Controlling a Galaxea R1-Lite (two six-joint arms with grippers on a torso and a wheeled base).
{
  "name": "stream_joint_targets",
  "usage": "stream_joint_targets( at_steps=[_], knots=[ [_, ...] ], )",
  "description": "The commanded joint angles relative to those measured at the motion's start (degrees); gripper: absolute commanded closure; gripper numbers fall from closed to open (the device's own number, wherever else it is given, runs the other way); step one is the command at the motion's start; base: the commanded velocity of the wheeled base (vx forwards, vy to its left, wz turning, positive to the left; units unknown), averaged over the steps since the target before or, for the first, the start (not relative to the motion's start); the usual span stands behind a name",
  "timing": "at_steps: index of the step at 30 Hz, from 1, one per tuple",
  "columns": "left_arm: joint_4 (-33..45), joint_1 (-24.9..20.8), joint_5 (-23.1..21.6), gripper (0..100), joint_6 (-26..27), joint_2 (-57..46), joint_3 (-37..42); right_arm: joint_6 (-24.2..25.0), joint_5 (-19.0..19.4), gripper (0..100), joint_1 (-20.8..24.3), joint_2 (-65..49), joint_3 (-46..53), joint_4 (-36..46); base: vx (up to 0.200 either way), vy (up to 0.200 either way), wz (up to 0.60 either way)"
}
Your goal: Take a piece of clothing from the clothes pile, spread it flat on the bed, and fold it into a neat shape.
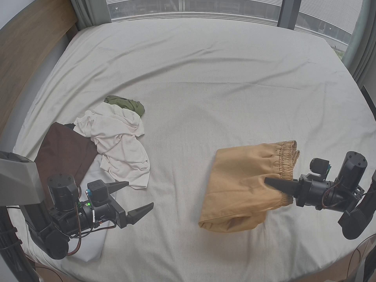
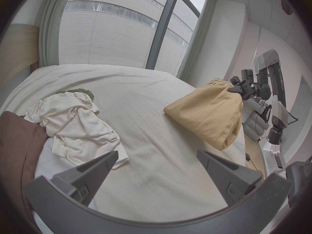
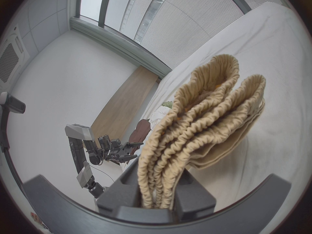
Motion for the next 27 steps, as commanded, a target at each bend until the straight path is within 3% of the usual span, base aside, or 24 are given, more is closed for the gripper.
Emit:
stream_joint_targets(
  at_steps=[1, 14, 27],
  knots=[
    [-0.1, 0.0, 0.0, 0, 0.0, 0.1, 0.1, 0.7, 0.0, 100, 0.3, -0.7, -1.8, 0.0, 0.000, 0.000, 0.00],
    [-0.1, 0.0, 0.0, 0, -0.1, 0.0, 0.2, 5.5, 0.0, 100, 0.3, -0.5, -10.8, 0.6, 0.000, 0.000, 0.00],
    [-0.1, 0.1, -0.1, 0, -0.1, 0.0, 0.2, 5.6, -0.2, 100, 0.2, -0.6, -22.6, 12.5, 0.000, 0.000, 0.00]
  ],
)
